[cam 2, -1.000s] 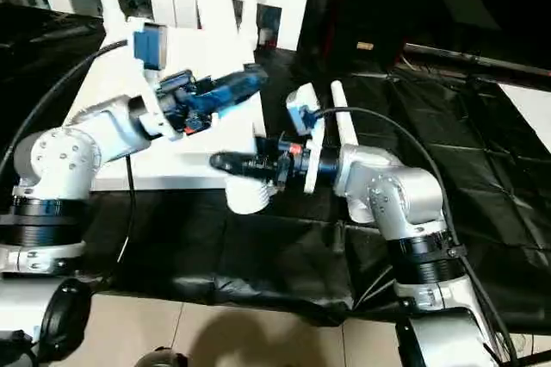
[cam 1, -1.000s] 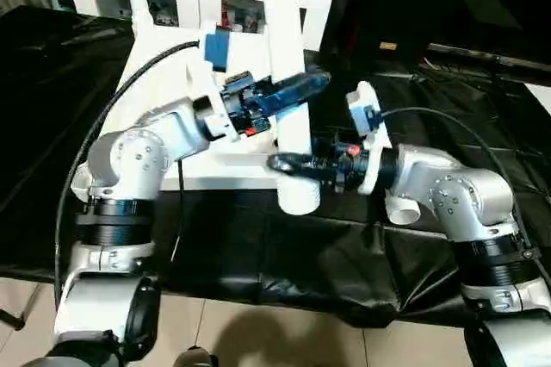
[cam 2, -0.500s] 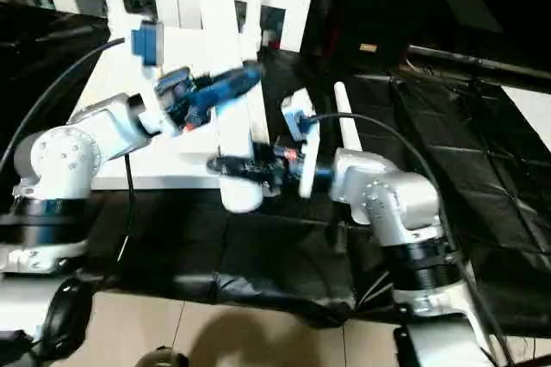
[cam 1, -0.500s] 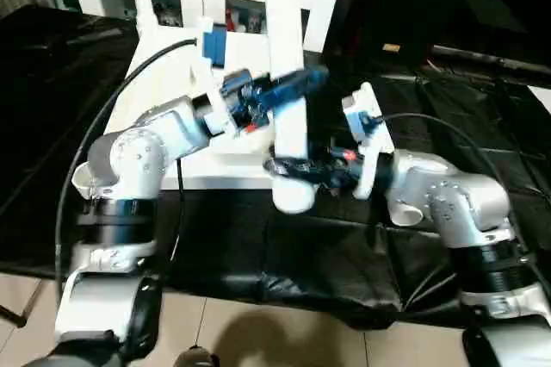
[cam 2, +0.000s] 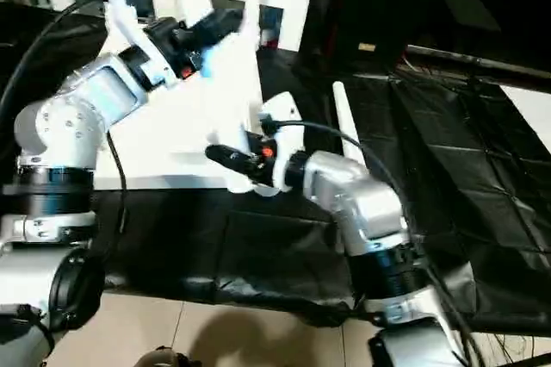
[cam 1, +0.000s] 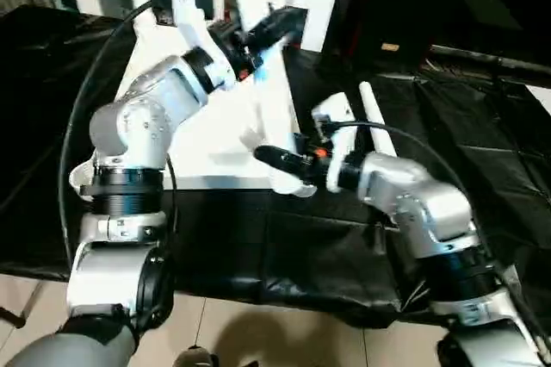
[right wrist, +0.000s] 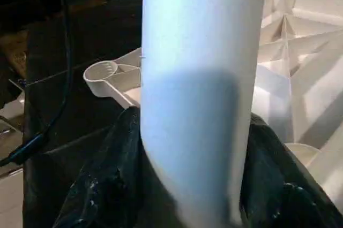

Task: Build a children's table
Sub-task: Pick table leg

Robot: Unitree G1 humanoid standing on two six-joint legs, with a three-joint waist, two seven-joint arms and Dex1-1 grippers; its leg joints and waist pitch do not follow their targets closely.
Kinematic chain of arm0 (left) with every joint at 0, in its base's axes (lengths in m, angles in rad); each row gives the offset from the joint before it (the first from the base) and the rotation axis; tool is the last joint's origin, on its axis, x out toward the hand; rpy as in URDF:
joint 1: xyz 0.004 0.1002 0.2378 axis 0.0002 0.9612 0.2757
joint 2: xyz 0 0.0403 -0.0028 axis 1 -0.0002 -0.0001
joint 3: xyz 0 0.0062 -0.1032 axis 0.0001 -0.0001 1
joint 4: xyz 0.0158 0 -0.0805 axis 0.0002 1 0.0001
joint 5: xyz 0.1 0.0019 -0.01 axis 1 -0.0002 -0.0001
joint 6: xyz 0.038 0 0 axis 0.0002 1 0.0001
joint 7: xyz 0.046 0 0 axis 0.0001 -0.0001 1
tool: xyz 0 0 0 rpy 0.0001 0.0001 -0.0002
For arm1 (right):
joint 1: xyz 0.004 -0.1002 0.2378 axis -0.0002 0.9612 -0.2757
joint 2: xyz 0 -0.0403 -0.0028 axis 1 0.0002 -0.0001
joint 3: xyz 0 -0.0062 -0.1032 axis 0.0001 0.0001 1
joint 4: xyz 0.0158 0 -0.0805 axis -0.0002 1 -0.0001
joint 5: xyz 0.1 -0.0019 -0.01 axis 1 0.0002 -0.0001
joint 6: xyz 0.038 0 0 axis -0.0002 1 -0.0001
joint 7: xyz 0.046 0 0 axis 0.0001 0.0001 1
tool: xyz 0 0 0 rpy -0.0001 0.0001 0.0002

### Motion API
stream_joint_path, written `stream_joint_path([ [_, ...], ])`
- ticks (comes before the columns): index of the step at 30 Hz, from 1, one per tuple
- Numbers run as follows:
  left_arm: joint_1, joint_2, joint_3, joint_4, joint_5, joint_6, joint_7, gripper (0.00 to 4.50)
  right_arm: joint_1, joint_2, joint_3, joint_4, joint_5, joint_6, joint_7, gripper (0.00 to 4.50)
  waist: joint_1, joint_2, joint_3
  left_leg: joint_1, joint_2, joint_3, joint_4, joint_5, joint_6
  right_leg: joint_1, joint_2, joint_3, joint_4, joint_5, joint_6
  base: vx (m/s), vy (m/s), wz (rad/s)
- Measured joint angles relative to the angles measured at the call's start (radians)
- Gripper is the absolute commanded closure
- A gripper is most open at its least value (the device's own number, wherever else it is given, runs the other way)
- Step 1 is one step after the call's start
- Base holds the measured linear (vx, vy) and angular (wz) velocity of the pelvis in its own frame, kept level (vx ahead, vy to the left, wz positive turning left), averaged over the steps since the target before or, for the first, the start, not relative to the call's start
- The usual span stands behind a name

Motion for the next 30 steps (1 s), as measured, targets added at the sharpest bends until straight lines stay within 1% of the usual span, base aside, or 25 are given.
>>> stream_joint_path([
  [3, 0.0, -0.006, 0.009, -0.001, -0.025, 0.007, 0.0, 2.47, 0.0, 0.003, 0.003, 0.0, -0.009, -0.009, -0.01, 2.57, 0.005, 0.0, 0.0, 0.0, 0.0, 0.0, 0.0, 0.0, 0.0, 0.0, 0.0, 0.0, 0.0, 0.0, 0.0, 0.0, 0.0, 0.0],
  [5, 0.001, -0.004, 0.011, -0.004, -0.03, 0.009, -0.004, 2.69, 0.0, 0.003, 0.007, 0.0, -0.019, -0.018, -0.01, 2.57, 0.005, 0.0, 0.0, 0.0, 0.0, 0.0, 0.0, 0.0, 0.0, 0.0, 0.0, 0.0, 0.0, 0.0, 0.0, 0.0, 0.0, 0.0],
  [8, 0.016, 0.01, -0.004, -0.042, -0.031, 0.018, -0.045, 2.72, 0.0, 0.014, 0.01, 0.0, -0.013, -0.02, 0.001, 2.57, 0.004, 0.0, 0.0, 0.0, 0.0, 0.0, 0.0, 0.0, 0.0, 0.0, 0.0, 0.0, 0.0, 0.0, 0.0, 0.0, 0.0, 0.0],
  [9, 0.017, 0.016, -0.012, -0.049, -0.03, 0.021, -0.054, 2.74, 0.001, 0.017, 0.01, 0.0, -0.01, -0.018, 0.003, 2.22, 0.004, 0.0, 0.0, 0.0, 0.0, 0.0, 0.0, 0.0, 0.0, 0.0, 0.0, 0.0, 0.0, 0.0, 0.0, 0.0, 0.0, 0.0],
  [11, 0.022, 0.031, -0.032, -0.071, -0.031, 0.034, -0.089, 2.74, 0.002, 0.012, 0.01, -0.002, 0.011, -0.003, 0.021, 1.87, 0.004, -0.001, 0.0, 0.0, 0.0, 0.0, 0.0, 0.0, 0.0, 0.0, 0.0, 0.0, 0.0, 0.0, 0.0, 0.0, 0.0, 0.0],
  [13, 0.037, 0.054, -0.068, -0.101, -0.047, 0.054, -0.158, 2.75, 0.002, -0.005, 0.006, -0.006, 0.045, 0.017, 0.058, 1.85, 0.007, -0.001, 0.0, 0.0, 0.0, 0.0, 0.0, 0.0, 0.0, 0.0, 0.0, 0.0, 0.0, 0.0, 0.0, 0.0, 0.0, 0.0],
  [14, 0.049, 0.069, -0.097, -0.122, -0.054, 0.061, -0.202, 2.75, 0.002, -0.015, 0.006, -0.013, 0.058, 0.027, 0.079, 1.61, 0.009, -0.001, 0.0, 0.0, 0.0, 0.0, 0.0, 0.0, 0.0, 0.0, 0.0, 0.0, 0.0, 0.0, 0.0, 0.0, 0.0, 0.0],
  [15, 0.051, 0.076, -0.119, -0.126, -0.054, 0.063, -0.229, 2.75, 0.002, -0.019, 0.006, -0.014, 0.065, 0.031, 0.091, 1.52, 0.01, -0.001, 0.0, 0.0, 0.0, 0.0, 0.0, 0.0, 0.0, 0.0, 0.0, 0.0, 0.0, 0.0, 0.0, 0.0, 0.0, 0.0],
  [17, 0.051, 0.09, -0.158, -0.133, -0.053, 0.062, -0.282, 2.75, 0.002, -0.036, 0.009, -0.014, 0.069, 0.047, 0.128, 1.48, 0.01, -0.001, 0.0, 0.0, 0.0, 0.0, 0.0, 0.0, 0.0, 0.0, 0.0, 0.0, 0.0, 0.0, 0.0, 0.0, 0.0, 0.0],
  [21, 0.049, 0.099, -0.172, -0.135, -0.048, 0.062, -0.326, 2.75, 0.002, -0.089, 0.011, -0.015, 0.085, 0.056, 0.193, 1.48, 0.008, -0.001, 0.0, 0.001, 0.0, 0.0, 0.0, 0.001, -0.001, 0.001, 0.0, 0.0, 0.001, 0.001, 0.0, 0.0, 0.0, 0.0],
  [23, 0.046, 0.104, -0.171, -0.129, -0.047, 0.061, -0.334, 2.75, 0.005, -0.1, 0.012, -0.018, 0.087, 0.064, 0.21, 1.74, 0.006, -0.001, 0.0, 0.001, 0.0, 0.0, 0.0, 0.001, -0.001, 0.001, 0.0, 0.0, 0.001, 0.001, 0.0, 0.0, 0.0, 0.0],
  [26, 0.044, 0.11, -0.17, -0.118, -0.048, 0.06, -0.348, 2.75, 0.01, -0.11, 0.02, -0.025, 0.094, 0.078, 0.225, 1.86, 0.004, -0.001, 0.0, 0.001, 0.0, 0.0, 0.0, 0.001, -0.001, 0.0, 0.0, 0.0, 0.001, 0.001, 0.0, 0.0, 0.0, 0.0],
  [28, 0.043, 0.116, -0.169, -0.113, -0.05, 0.059, -0.356, 2.75, 0.012, -0.114, 0.02, -0.032, 0.096, 0.088, 0.231, 2.11, 0.004, -0.001, 0.0, 0.001, 0.0, 0.0, 0.0, 0.001, -0.001, 0.0, 0.0, 0.0, 0.001, 0.001, 0.0, 0.0, 0.0, 0.0],
  [30, 0.043, 0.121, -0.168, -0.113, -0.058, 0.059, -0.373, 2.75, 0.013, -0.116, 0.02, -0.033, 0.1, 0.089, 0.242, 2.21, 0.005, -0.001, 0.0, 0.001, 0.0, 0.0, 0.0, 0.001, -0.001, 0.0, 0.0, 0.0, 0.001, 0.001, 0.0, 0.0, 0.0, 0.0],
])
